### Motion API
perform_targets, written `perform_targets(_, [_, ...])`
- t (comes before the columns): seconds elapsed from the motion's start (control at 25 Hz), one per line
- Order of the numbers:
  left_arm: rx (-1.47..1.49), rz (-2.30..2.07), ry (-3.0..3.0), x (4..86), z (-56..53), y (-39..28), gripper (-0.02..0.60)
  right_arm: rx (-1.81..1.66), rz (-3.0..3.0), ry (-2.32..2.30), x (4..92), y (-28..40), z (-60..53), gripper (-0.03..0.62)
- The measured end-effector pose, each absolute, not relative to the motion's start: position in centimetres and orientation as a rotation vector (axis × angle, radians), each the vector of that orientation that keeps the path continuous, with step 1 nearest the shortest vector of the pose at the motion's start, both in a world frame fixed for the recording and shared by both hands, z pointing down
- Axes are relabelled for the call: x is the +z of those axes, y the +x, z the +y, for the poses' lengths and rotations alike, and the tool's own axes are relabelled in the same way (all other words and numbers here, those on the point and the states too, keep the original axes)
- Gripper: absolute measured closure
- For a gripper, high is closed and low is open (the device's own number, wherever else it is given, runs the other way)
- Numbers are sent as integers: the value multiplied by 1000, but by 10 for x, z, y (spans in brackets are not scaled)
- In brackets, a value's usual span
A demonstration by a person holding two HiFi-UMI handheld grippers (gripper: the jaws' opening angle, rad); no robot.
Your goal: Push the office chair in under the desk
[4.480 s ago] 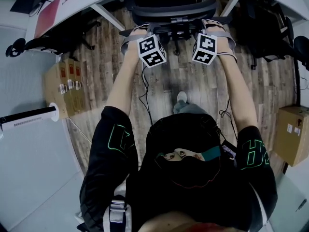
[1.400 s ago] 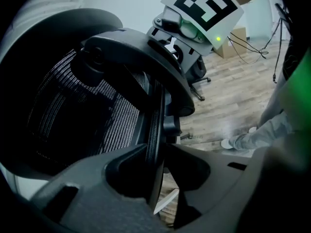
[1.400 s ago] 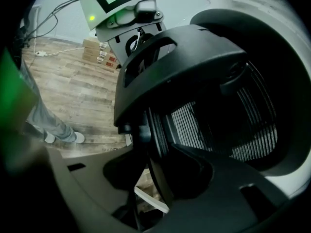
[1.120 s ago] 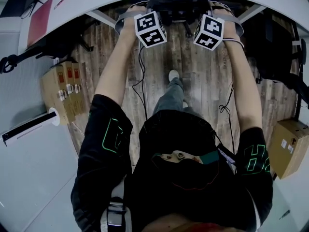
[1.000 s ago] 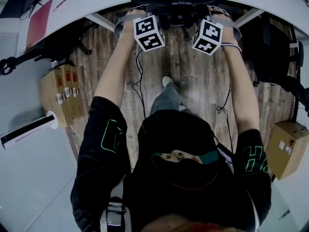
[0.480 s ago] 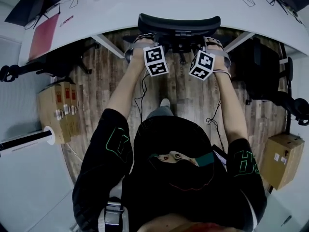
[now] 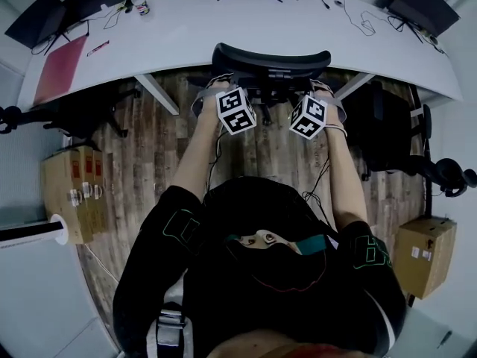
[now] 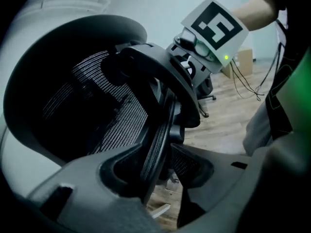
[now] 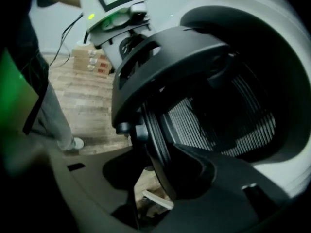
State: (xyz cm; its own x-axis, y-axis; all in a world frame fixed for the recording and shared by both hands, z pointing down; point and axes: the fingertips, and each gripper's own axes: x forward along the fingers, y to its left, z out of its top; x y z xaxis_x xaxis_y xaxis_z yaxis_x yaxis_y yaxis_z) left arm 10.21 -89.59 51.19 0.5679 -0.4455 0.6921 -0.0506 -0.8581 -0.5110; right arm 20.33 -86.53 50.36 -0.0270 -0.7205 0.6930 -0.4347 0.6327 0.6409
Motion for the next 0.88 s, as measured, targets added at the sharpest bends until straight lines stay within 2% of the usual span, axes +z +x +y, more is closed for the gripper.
perform_targets(0.08, [-1212, 449, -2388, 506, -898, 100, 408, -234, -1698, 1023, 494, 205, -864, 429])
perform_targets(0.16, [-1179, 514, -2423, 497, -898, 98, 374, -169, -1764, 1086, 482, 207, -859, 421])
perform_targets(0.28, [-1107, 604, -2485, 479, -894, 99, 376, -49, -1926, 1198, 461, 207, -853, 460])
perform_targets(0.32, [-1056, 645, -2515, 470, -891, 100, 380, -11, -1981, 1253, 455, 208, -852, 505])
perform_targets(0.36, [-980, 699, -2559, 457, -888, 101, 408, 24, -2030, 1312, 448, 210, -851, 578])
perform_targets(0.4, [-879, 766, -2617, 441, -885, 101, 419, 61, -2072, 1370, 441, 213, -851, 588])
perform_targets(0.52, [-493, 1013, -2797, 392, -876, 96, 452, 170, -2211, 1544, 414, 222, -850, 589])
perform_targets(0.64, [-213, 1249, -2827, 360, -881, 84, 559, 301, -2399, 1731, 385, 227, -846, 589])
perform_targets(0.88, [-55, 1644, -2795, 351, -867, 63, 574, 483, -2423, 2032, 365, 253, -819, 591])
